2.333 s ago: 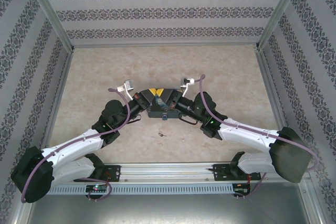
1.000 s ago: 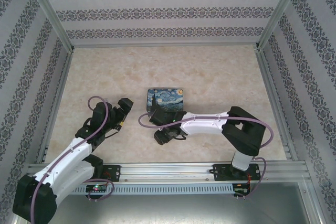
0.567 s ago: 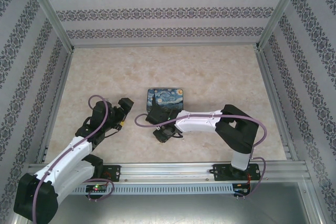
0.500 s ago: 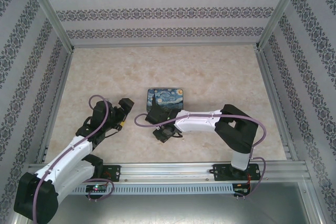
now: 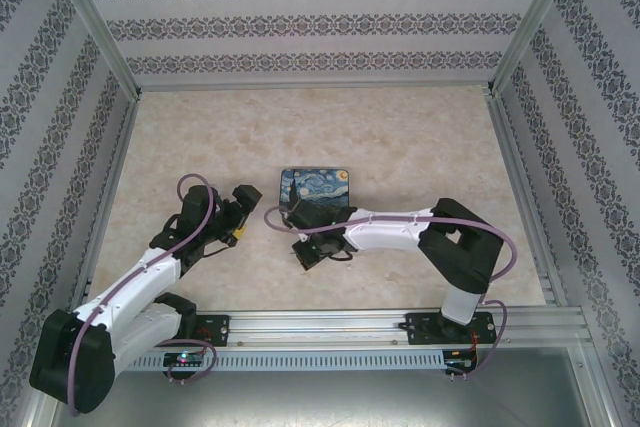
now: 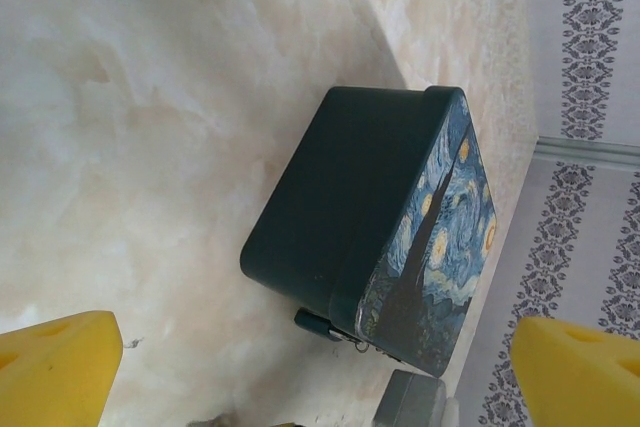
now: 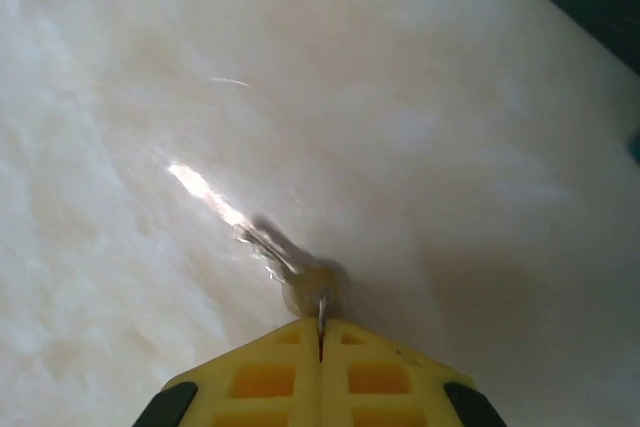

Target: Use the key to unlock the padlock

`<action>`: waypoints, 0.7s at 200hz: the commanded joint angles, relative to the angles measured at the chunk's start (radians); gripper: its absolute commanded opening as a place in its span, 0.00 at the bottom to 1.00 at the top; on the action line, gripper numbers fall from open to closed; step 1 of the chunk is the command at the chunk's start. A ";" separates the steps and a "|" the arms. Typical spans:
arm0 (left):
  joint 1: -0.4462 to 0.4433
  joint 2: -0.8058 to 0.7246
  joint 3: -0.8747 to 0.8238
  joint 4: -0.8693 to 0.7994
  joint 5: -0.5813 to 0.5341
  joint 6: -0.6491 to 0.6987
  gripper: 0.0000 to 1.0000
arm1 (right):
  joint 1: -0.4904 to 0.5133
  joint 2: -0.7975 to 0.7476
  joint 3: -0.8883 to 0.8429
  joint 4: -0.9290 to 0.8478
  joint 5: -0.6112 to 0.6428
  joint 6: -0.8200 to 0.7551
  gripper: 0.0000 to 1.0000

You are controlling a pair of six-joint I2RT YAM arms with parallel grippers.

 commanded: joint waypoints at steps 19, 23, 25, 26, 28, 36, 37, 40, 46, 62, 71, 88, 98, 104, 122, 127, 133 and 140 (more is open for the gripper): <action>0.012 0.006 0.010 0.028 0.043 0.027 1.00 | -0.020 -0.092 -0.031 0.032 -0.062 0.062 0.00; 0.012 0.005 0.008 0.031 0.047 0.025 1.00 | -0.021 -0.095 -0.032 0.034 -0.063 0.065 0.00; 0.011 0.005 0.008 0.032 0.048 0.025 1.00 | -0.021 -0.096 -0.033 0.036 -0.064 0.066 0.00; 0.011 0.005 0.008 0.032 0.048 0.024 1.00 | -0.021 -0.096 -0.033 0.036 -0.064 0.067 0.00; 0.010 0.005 0.007 0.033 0.049 0.025 1.00 | -0.021 -0.097 -0.034 0.036 -0.066 0.069 0.00; 0.010 0.004 0.007 0.031 0.054 0.024 1.00 | -0.022 -0.097 -0.036 0.042 -0.069 0.070 0.00; 0.010 0.004 0.007 0.030 0.054 0.024 1.00 | -0.022 -0.096 -0.037 0.042 -0.070 0.070 0.00; 0.011 0.003 0.007 0.029 0.054 0.025 1.00 | -0.023 -0.096 -0.038 0.044 -0.072 0.072 0.00; 0.011 0.003 0.005 0.028 0.056 0.026 1.00 | -0.023 -0.093 -0.039 0.048 -0.075 0.074 0.00; 0.011 -0.003 0.001 0.029 0.056 0.022 1.00 | -0.021 -0.087 -0.045 0.060 -0.078 0.081 0.00; 0.011 -0.002 0.000 0.033 0.055 0.022 1.00 | -0.022 -0.080 -0.045 0.057 -0.080 0.081 0.00; 0.012 0.000 0.001 0.034 0.056 0.023 1.00 | -0.020 -0.069 -0.037 0.028 -0.088 0.082 0.00; 0.011 0.003 0.004 0.036 0.056 0.022 1.00 | -0.014 -0.077 -0.040 0.016 -0.090 0.081 0.00; 0.011 0.006 0.006 0.037 0.057 0.023 1.00 | -0.010 -0.090 -0.046 0.006 -0.087 0.086 0.00; 0.011 0.012 0.012 0.037 0.062 0.027 1.00 | 0.017 -0.165 -0.056 -0.031 -0.067 0.100 0.00; 0.011 0.012 0.012 0.038 0.062 0.026 1.00 | 0.025 -0.187 -0.060 -0.045 -0.056 0.102 0.00; 0.011 0.014 0.013 0.040 0.061 0.025 1.00 | 0.030 -0.211 -0.064 -0.059 -0.049 0.106 0.00; 0.011 0.014 0.011 0.044 0.063 0.025 1.00 | 0.034 -0.234 -0.075 -0.068 -0.044 0.113 0.00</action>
